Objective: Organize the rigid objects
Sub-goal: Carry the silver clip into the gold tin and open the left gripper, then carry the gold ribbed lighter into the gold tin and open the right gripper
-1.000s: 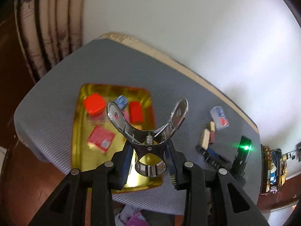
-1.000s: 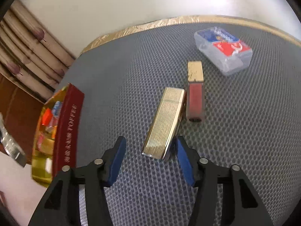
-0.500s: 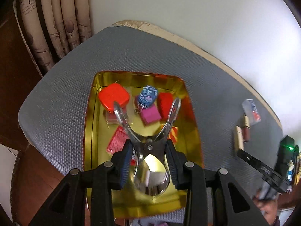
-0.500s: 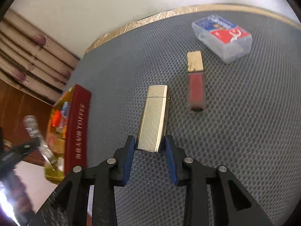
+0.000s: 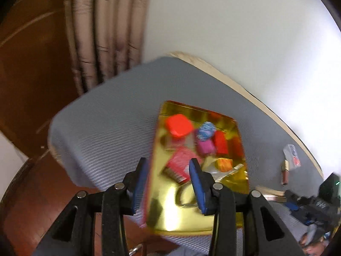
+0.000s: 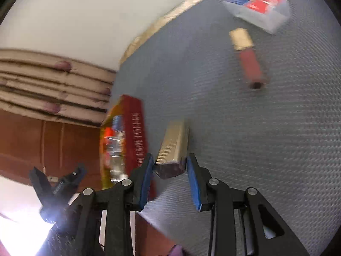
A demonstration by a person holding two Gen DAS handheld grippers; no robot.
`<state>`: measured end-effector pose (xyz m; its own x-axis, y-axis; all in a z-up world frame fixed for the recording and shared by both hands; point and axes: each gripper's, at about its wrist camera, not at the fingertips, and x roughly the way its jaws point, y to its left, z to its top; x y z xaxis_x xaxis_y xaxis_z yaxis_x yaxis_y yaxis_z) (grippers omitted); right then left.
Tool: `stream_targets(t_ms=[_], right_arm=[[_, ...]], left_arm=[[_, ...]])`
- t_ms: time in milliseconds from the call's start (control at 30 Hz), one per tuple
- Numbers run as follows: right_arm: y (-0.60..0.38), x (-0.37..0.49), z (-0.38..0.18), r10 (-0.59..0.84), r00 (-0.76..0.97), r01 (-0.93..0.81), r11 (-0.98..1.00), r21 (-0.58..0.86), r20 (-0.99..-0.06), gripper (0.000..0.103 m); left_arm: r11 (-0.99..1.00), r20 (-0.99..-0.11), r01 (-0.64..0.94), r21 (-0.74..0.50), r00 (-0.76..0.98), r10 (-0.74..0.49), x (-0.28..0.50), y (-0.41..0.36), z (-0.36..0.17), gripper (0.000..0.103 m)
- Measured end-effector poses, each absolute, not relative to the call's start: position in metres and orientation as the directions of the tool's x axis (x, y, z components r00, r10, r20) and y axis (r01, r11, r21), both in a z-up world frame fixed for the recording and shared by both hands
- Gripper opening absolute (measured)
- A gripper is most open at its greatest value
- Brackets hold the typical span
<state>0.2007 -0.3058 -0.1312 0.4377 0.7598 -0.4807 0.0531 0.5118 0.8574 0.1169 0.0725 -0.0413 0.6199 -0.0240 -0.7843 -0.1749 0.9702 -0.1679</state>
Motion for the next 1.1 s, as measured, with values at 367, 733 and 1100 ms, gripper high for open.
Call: stream_targets(t_ms=[367, 733, 1100], right_arm=[[-0.222, 0.218, -0.065, 0.793, 0.372, -0.145, 0.563, 0.814, -0.483, 0.021], [-0.201, 0.136, -0.101, 0.446, 0.351, -0.268, 0.89, 0.368, -0.823, 0.032], [-0.197, 0.153, -0.112, 0.42, 0.359, -0.3, 0.897, 0.324, -0.834, 0.028]], left_arm=[[0.969, -0.795, -0.23, -0.087, 0.603, 0.072, 0.079, 0.088, -0.072, 0.041], [0.973, -0.811, -0.202, -0.115, 0.585, 0.025, 0.076, 0.087, -0.08, 0.041], [0.976, -0.815, -0.198, -0.092, 0.578, 0.04, 0.073, 0.08, -0.081, 0.041]])
